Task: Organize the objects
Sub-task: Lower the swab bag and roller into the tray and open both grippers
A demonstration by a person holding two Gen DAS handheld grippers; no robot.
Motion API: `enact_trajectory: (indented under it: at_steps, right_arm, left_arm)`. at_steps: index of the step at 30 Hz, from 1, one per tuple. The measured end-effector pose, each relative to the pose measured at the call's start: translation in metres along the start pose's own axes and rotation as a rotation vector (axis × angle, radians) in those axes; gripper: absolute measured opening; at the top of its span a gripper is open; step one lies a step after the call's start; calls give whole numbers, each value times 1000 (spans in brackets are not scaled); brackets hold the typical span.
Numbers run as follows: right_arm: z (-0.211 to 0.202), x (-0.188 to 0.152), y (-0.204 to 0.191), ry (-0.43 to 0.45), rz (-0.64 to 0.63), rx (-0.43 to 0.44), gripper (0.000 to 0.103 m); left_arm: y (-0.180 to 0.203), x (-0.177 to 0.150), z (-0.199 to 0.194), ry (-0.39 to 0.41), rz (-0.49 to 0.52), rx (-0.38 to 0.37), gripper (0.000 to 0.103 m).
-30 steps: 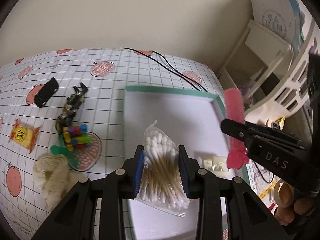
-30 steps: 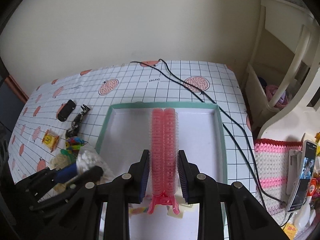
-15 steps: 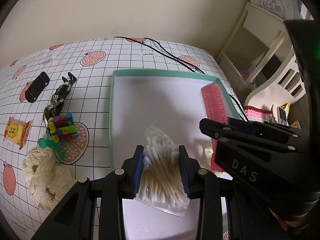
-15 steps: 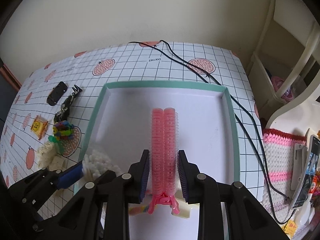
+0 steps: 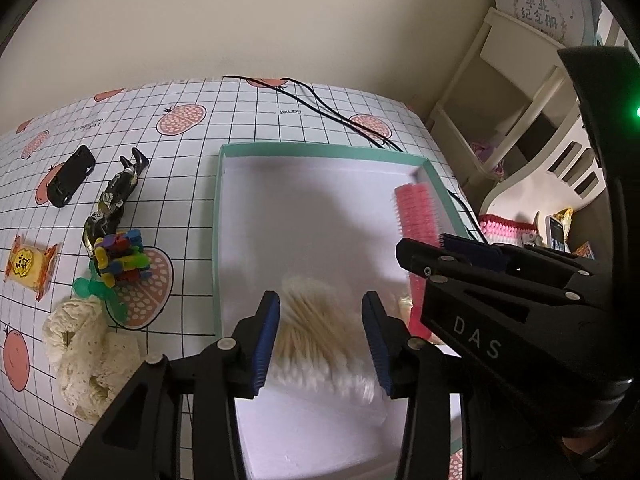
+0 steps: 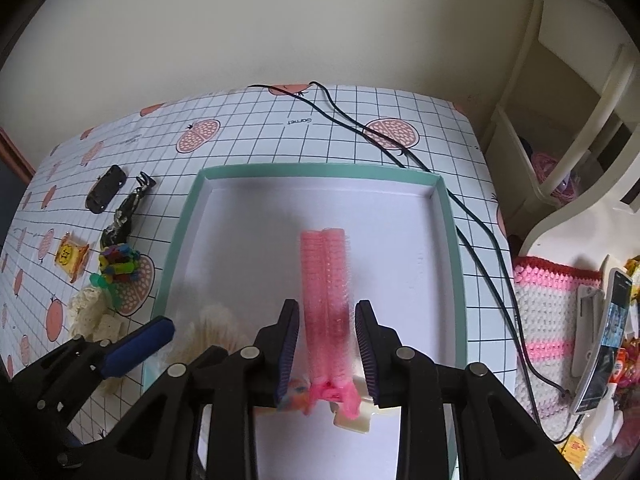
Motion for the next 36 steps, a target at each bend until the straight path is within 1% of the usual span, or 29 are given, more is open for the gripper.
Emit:
enact_trajectory:
  at_steps: [4,8,10,15,17,18,20,21,22,23,25,26,28,30,32,33,36]
  right_arm:
    - [-6,2,1,9,1,-13,32]
    - [-20,6,1,36,8,-22,32]
    - [-29,8,2,55,10,-27,32]
    - [-47,13,3,95,13,-35,33]
    - [-50,14,2,98,15,-39,43]
    - [-50,14,2,97,15,-41,49]
    - [-49,14,1,91,10,-41,51]
    - [-48,14,0,87,7,-41,54]
    - [-47,14,-1,83,5,-42,61]
    - [-46,14,-1,80,3,-45,64]
    - [-45,13,-2,75,-2,-45,67]
    - [-44,13,-3,72,-3,-42,68]
    - [-42,14,-4,67,-6,-38,74]
    - [-40,14,-6,61,-15,-34,76]
    - [-38,14,-7,52,-21,-31,80]
    - [-37,14,-8,50,-22,-30,83]
    - [-34,13,-9,40,-26,-25,86]
  left_arm:
    - [0,1,-4,8,7,1,44]
    - [0,6,-12,26,11,-9,45]
    - [-1,9,-18,41,5,-15,51]
    - [-9,19,-29,72,-31,-20,53]
    - [-14,23,-33,81,-55,-13,57]
    - [-17,25,-34,86,-63,-9,59]
    - [-24,29,-37,97,-82,1,59]
    - [-28,31,-39,101,-95,7,59]
    - [-30,31,-39,105,-105,11,61]
    - [-34,33,-40,109,-119,17,62]
    - [-42,36,-41,116,-144,33,68]
    - [-45,36,-41,118,-151,45,68]
    - [-52,38,-39,116,-160,75,69]
    - [-56,37,-38,117,-167,99,69]
    - [-61,38,-37,116,-174,124,74]
    - [-64,39,-37,118,-179,133,81]
    - [-69,40,-37,122,-180,148,83]
Point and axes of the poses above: each gripper's, at about its wrist camera, not at the fingertips, and z roughly the way its jaws point, y to its right, x to its top, the point moved 1 cm from there along z, roughly the way its jaws point, and after that the axes turned 15 degrees about -z, right-handed, at the moved point
